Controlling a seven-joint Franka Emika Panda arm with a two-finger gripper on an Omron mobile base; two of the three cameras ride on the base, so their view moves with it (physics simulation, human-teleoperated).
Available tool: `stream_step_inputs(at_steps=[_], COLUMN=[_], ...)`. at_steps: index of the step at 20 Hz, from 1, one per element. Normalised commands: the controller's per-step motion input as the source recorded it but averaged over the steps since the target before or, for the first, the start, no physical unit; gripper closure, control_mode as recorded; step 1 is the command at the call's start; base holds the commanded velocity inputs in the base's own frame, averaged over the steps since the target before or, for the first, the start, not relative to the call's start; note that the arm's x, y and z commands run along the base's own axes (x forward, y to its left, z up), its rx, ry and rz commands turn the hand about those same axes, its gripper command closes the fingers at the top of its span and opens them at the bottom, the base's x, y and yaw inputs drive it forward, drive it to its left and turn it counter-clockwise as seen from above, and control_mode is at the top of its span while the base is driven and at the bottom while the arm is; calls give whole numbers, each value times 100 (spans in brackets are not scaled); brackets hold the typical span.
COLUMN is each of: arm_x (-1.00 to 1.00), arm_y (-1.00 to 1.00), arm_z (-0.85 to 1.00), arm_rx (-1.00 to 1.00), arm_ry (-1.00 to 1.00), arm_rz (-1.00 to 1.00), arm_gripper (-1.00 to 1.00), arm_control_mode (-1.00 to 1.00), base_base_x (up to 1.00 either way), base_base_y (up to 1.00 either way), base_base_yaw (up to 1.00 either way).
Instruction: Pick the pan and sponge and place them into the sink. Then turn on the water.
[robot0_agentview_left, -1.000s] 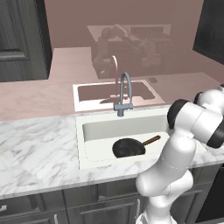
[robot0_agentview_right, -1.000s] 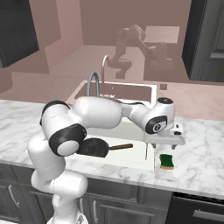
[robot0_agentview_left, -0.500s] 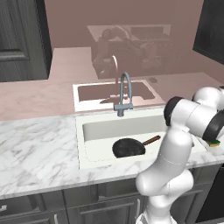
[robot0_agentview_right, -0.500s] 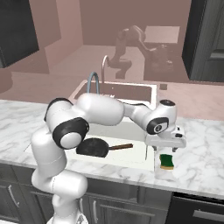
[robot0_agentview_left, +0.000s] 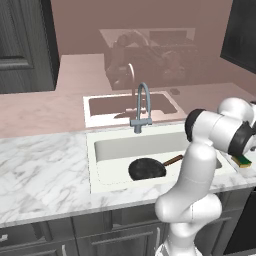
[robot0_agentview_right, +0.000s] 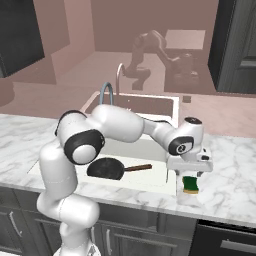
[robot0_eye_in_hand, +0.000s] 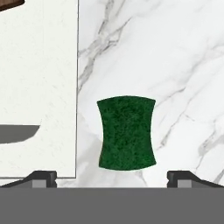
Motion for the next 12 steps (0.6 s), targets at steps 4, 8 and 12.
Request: stream_step_inputs(at_steps=[4,8,12], arm_x=[0,1,0], arm_y=[-3,-2,-3], arm_z=[-14,-15,-15], arm_rx=[3,2,2], arm_ry=[3,3,3], arm_rz=[3,3,3], arm_gripper=[-100,-100,-100], arm_control_mode=[-100,-100,-100], base_base_x=[0,0,0], base_base_y=[0,0,0], base_base_yaw=[0,0,0])
